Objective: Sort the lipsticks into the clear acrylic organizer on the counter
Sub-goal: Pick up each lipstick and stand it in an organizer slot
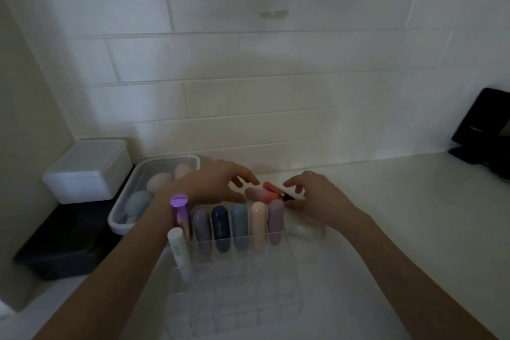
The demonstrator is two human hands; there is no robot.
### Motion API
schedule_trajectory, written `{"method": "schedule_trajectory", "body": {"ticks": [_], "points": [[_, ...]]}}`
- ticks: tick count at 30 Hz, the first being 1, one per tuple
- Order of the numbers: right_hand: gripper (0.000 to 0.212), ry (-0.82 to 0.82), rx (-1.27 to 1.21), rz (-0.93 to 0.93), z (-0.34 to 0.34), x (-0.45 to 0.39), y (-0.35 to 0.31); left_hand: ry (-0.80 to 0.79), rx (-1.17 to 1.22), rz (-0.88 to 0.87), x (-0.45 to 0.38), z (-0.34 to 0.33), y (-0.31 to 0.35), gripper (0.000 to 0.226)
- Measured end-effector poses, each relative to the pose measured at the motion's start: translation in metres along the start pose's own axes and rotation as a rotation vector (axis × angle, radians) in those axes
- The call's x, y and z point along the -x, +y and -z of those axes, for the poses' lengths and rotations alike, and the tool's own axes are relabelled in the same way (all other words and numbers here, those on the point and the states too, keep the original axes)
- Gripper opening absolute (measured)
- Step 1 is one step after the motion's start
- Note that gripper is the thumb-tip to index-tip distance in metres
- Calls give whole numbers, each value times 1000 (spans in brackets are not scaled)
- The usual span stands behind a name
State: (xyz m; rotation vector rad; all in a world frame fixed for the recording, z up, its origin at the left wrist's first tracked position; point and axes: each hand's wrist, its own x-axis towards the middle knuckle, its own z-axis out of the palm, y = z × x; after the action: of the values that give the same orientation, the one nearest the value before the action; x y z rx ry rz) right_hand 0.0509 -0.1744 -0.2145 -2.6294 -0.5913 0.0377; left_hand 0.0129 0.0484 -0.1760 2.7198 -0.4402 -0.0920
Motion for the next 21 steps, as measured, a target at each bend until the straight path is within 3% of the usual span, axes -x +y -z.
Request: {"method": "schedule_trajectory", "body": {"ticks": [3, 6, 10, 12, 16, 21], "points": [[22, 27, 24, -27, -1, -1, -1, 100, 51, -29, 1, 2, 1, 32], [17, 143, -72, -3, 9, 0, -3, 219, 146, -36, 4, 7, 1, 24], [11, 293, -477, 97, 31, 9, -22, 444, 291, -37, 21, 15, 8, 21], [16, 286, -693, 158, 42, 17, -36, 488, 401, -50, 34, 21, 13, 24], [19, 176, -862, 305, 55, 31, -62, 441, 602, -61, 58, 33, 25, 16], [21, 133, -850, 334, 51, 40, -76, 543, 500, 17, 84, 44, 33, 6]]}}
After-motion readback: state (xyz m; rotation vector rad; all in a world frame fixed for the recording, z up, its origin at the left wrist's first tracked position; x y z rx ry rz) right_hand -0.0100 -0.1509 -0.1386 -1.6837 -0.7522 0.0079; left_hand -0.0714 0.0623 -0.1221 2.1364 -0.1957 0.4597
